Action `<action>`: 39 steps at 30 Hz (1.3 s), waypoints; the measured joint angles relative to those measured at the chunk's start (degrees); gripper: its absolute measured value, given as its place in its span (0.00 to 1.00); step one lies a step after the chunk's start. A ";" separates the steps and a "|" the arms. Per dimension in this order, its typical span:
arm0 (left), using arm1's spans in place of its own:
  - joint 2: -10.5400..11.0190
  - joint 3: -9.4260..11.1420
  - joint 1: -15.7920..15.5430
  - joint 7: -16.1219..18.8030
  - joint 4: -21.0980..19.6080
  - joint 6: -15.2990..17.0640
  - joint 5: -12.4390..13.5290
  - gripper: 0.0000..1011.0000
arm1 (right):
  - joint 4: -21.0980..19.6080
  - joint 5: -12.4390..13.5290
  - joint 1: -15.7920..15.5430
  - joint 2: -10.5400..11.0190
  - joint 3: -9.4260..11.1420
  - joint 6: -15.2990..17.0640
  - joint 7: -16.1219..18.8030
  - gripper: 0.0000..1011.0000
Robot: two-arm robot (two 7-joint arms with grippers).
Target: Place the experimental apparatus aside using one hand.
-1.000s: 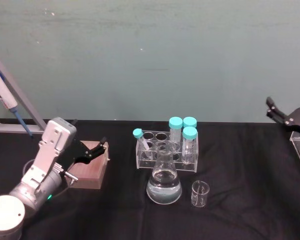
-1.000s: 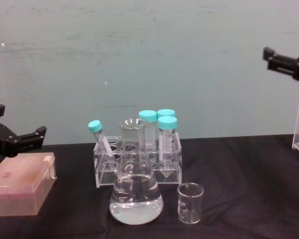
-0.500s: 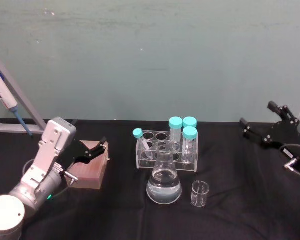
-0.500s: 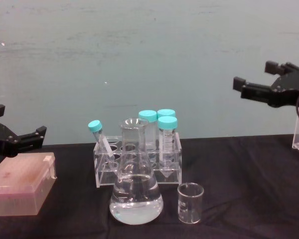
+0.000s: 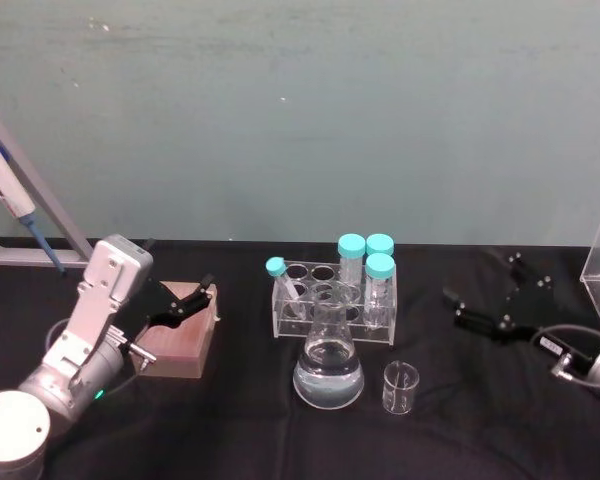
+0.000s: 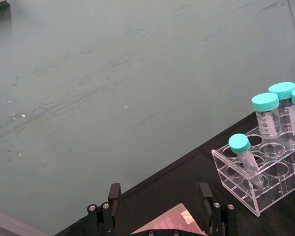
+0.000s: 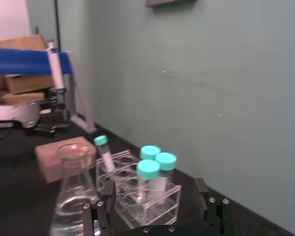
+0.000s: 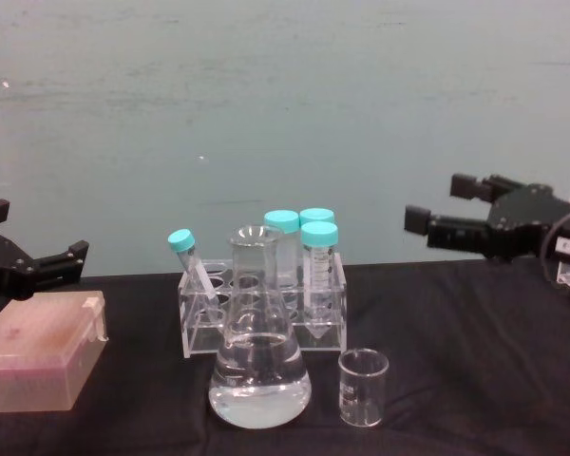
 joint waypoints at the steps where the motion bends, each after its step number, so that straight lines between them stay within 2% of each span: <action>1: 0.00 0.00 0.00 0.00 0.00 0.00 0.00 0.99 | 0.42 0.27 0.20 0.17 -0.51 -0.01 0.82 0.99; 10: 0.00 0.00 0.00 0.00 0.00 0.00 0.00 0.99 | 3.89 0.75 2.07 1.09 -4.38 -0.75 5.29 0.99; 21: 0.00 0.00 0.00 0.00 0.00 0.00 0.00 0.99 | 8.20 0.04 4.70 1.47 -8.44 -2.29 8.23 0.99; 39: 0.00 0.00 0.00 0.00 0.00 0.00 0.00 0.99 | 13.14 -0.29 7.96 0.85 -12.76 -3.32 8.89 0.99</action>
